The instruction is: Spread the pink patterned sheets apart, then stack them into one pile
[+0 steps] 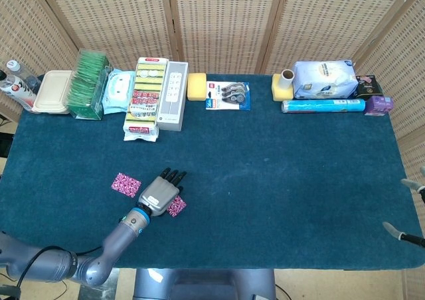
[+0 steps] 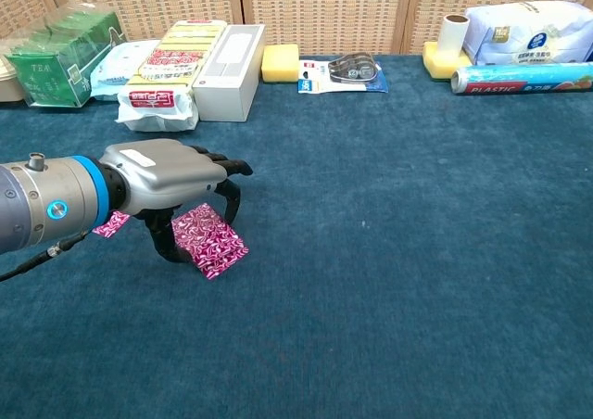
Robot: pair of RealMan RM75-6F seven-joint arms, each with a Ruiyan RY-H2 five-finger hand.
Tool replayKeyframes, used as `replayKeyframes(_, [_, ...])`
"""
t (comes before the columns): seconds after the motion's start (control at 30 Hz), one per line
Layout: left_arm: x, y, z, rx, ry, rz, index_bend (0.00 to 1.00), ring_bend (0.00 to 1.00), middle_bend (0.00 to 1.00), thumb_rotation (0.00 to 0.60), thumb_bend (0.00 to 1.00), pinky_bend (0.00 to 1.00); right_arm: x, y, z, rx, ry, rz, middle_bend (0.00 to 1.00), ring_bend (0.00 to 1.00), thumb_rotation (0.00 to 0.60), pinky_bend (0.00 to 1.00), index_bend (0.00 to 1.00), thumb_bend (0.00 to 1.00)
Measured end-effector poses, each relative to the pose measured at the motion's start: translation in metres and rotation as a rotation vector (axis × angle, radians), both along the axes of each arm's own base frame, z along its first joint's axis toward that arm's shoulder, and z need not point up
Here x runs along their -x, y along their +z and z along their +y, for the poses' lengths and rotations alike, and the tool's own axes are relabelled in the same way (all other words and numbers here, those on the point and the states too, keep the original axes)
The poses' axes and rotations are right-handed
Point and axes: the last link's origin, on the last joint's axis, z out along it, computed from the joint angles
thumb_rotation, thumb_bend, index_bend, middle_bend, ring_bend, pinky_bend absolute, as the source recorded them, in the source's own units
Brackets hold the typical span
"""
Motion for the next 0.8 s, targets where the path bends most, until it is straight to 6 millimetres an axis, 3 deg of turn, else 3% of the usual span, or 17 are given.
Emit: replayKeyframes(0.8, [-0.0037, -0.008, 0.0008, 0.005, 0.015, 0.019, 0.35, 0.0, 0.0, 0.6, 0.23, 0.05, -0.0008, -0.0002, -0.0006, 0.0, 0.004, -0.001, 0.0, 0.0, 0.6, 0.0, 0.21, 0.0])
